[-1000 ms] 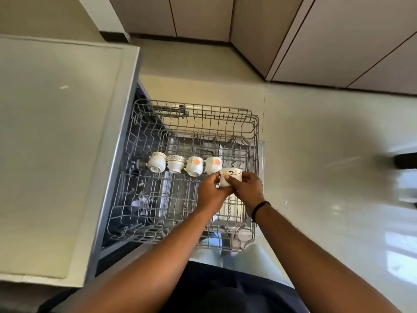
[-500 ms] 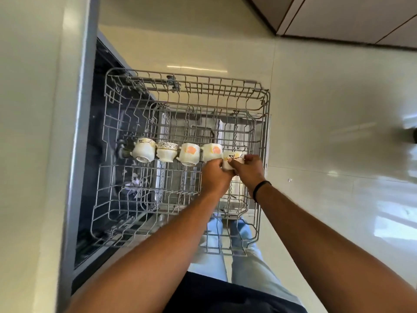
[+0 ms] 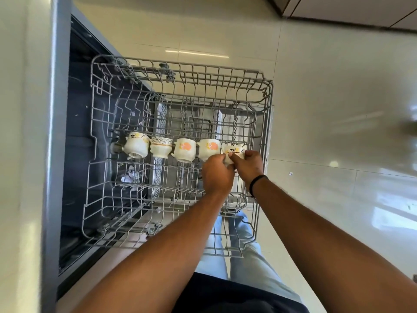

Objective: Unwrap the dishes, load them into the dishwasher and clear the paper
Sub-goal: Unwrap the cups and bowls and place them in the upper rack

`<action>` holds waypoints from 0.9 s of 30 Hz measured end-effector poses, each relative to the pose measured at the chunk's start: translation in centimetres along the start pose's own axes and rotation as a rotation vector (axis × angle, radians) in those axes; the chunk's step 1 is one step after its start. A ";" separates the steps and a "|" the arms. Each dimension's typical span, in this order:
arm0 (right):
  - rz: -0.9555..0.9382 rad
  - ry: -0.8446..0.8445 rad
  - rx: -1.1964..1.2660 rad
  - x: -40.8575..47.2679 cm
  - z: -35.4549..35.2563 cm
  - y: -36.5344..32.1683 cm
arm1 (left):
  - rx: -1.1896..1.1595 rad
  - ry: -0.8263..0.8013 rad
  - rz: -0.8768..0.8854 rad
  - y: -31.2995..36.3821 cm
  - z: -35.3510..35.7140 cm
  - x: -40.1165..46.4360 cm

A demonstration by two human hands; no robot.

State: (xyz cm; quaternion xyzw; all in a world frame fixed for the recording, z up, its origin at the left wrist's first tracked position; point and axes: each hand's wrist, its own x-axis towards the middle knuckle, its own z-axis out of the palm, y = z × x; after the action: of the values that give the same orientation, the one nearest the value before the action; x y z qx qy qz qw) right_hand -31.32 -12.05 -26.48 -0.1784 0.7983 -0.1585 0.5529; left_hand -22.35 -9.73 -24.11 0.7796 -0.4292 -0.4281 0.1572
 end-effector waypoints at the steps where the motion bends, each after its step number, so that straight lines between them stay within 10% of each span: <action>1: -0.003 0.003 -0.011 0.2 0.0 0.0 | 0.005 0.003 -0.012 0.1 0.1 0.1; 27: -0.185 -0.057 -0.299 -1.9 -1.3 -1.1 | 0.143 0.042 0.047 0.7 -0.8 -0.3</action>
State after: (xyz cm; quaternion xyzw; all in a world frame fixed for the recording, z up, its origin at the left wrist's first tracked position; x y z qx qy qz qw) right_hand -31.80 -12.05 -24.01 -0.3357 0.7771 -0.0832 0.5258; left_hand -22.17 -9.98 -23.07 0.7873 -0.4736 -0.3761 0.1200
